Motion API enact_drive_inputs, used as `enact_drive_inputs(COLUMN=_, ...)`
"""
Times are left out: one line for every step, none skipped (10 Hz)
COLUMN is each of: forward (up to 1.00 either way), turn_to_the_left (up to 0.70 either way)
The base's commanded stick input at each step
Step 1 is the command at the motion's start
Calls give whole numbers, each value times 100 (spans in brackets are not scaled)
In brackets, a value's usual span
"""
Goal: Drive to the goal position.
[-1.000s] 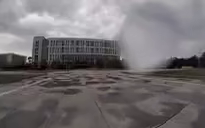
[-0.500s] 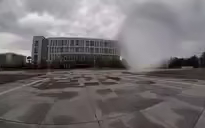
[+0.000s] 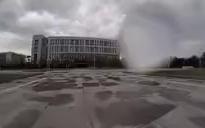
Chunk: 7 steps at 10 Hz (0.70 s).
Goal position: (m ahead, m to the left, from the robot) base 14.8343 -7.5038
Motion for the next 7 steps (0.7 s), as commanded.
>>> enact_drive_inputs(forward=70, turn_to_the_left=0)
enact_drive_inputs(forward=70, turn_to_the_left=0)
enact_drive_inputs(forward=70, turn_to_the_left=0)
enact_drive_inputs(forward=70, turn_to_the_left=0)
enact_drive_inputs(forward=70, turn_to_the_left=0)
enact_drive_inputs(forward=70, turn_to_the_left=0)
enact_drive_inputs(forward=70, turn_to_the_left=0)
